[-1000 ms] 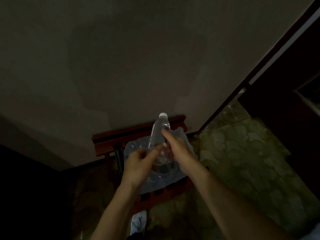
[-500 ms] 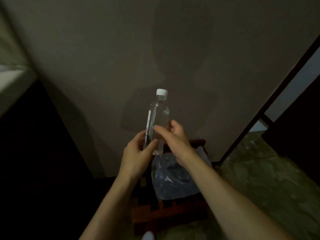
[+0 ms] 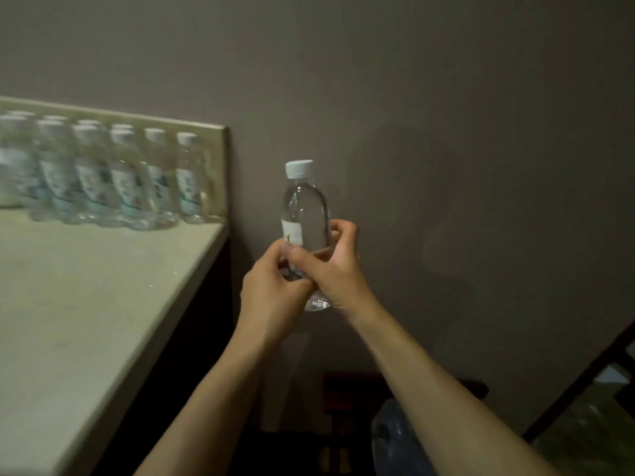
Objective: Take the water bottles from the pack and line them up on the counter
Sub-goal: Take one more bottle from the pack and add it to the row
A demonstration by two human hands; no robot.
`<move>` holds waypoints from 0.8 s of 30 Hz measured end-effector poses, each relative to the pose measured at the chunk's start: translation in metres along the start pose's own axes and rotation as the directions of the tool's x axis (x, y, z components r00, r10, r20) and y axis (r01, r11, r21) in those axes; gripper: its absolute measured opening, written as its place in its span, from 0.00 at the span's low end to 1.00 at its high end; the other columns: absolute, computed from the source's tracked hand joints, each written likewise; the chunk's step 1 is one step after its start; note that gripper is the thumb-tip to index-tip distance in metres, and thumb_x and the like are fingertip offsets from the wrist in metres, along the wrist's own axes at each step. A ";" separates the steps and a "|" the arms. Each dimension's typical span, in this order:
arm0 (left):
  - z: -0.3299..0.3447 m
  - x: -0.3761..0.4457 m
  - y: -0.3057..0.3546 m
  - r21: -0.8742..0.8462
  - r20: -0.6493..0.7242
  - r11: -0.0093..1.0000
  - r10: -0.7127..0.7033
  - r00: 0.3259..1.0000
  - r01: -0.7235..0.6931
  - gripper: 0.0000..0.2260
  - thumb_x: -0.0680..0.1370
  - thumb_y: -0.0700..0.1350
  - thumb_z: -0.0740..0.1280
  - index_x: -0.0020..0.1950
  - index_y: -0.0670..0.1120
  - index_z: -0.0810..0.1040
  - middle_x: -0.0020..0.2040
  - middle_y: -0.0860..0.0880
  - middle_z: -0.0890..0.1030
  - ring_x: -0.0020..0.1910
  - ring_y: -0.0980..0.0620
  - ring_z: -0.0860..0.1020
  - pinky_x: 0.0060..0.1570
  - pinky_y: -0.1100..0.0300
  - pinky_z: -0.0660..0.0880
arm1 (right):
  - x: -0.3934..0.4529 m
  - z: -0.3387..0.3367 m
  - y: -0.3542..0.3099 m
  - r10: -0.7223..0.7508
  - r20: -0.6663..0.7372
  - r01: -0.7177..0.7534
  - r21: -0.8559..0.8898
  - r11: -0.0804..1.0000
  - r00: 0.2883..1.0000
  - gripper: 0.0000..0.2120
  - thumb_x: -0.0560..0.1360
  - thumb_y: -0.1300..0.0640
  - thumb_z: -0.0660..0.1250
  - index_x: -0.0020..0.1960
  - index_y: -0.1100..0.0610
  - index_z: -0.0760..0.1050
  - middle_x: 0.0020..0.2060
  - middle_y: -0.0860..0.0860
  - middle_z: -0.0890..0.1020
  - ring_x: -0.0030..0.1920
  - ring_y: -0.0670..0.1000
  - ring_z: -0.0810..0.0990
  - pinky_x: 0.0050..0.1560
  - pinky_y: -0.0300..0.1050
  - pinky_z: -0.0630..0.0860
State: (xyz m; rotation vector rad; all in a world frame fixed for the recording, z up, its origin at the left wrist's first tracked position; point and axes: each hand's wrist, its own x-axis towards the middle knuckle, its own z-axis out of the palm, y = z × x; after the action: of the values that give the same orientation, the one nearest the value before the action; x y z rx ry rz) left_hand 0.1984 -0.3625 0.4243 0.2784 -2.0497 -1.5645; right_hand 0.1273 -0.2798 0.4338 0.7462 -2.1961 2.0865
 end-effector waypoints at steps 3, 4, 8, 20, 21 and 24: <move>-0.058 0.034 -0.002 0.160 -0.142 0.986 0.071 0.987 -0.048 0.10 0.67 0.49 0.69 0.47 0.60 0.79 0.39 0.59 0.83 0.42 0.60 0.82 0.41 0.58 0.77 | 0.025 0.065 -0.011 -0.006 0.040 0.005 0.020 1.000 0.999 0.32 0.57 0.41 0.77 0.54 0.48 0.64 0.56 0.61 0.79 0.52 0.57 0.84 0.56 0.59 0.80; -0.077 0.046 -0.006 0.216 -0.174 0.975 0.096 0.980 -0.057 0.10 0.69 0.48 0.70 0.49 0.59 0.78 0.40 0.58 0.82 0.42 0.57 0.81 0.40 0.57 0.76 | 0.033 0.087 -0.014 -0.026 0.032 0.027 -0.037 0.999 0.999 0.31 0.58 0.40 0.76 0.55 0.48 0.66 0.57 0.58 0.78 0.54 0.57 0.82 0.57 0.59 0.79; -0.137 0.086 -0.030 0.375 -0.258 0.923 0.199 0.946 -0.091 0.13 0.74 0.46 0.68 0.57 0.54 0.78 0.46 0.53 0.83 0.45 0.49 0.81 0.38 0.56 0.73 | 0.057 0.159 -0.020 -0.024 0.008 0.025 -0.329 0.944 1.000 0.38 0.57 0.29 0.68 0.62 0.48 0.70 0.55 0.48 0.72 0.58 0.51 0.77 0.58 0.55 0.78; -0.193 0.167 -0.092 0.441 -0.192 0.897 0.142 0.971 -0.044 0.19 0.76 0.45 0.70 0.67 0.50 0.76 0.58 0.47 0.81 0.57 0.46 0.78 0.54 0.52 0.77 | 0.122 0.240 0.025 0.063 0.045 -0.050 -0.245 0.968 0.997 0.19 0.71 0.51 0.75 0.60 0.53 0.77 0.46 0.45 0.84 0.47 0.44 0.84 0.43 0.34 0.79; -0.194 0.172 -0.096 0.431 -0.178 0.902 0.127 0.976 -0.039 0.19 0.76 0.44 0.70 0.67 0.50 0.76 0.58 0.47 0.81 0.58 0.46 0.78 0.56 0.52 0.76 | 0.127 0.240 0.029 0.062 0.069 -0.044 -0.234 0.971 0.996 0.18 0.72 0.52 0.75 0.60 0.53 0.77 0.45 0.43 0.83 0.45 0.41 0.83 0.40 0.30 0.77; -0.198 0.183 -0.105 0.355 -0.186 0.935 0.069 0.980 0.001 0.18 0.76 0.44 0.71 0.66 0.48 0.77 0.59 0.47 0.82 0.58 0.47 0.79 0.58 0.50 0.78 | 0.138 0.242 0.031 0.044 0.146 -0.008 -0.234 0.972 0.988 0.17 0.74 0.54 0.72 0.62 0.53 0.76 0.45 0.40 0.82 0.41 0.32 0.81 0.35 0.24 0.74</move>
State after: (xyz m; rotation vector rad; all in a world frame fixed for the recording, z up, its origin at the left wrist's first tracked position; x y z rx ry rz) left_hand 0.1352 -0.6449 0.4150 0.5060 -2.1542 -1.0899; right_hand 0.0675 -0.5540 0.4252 0.8815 -2.4842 1.7915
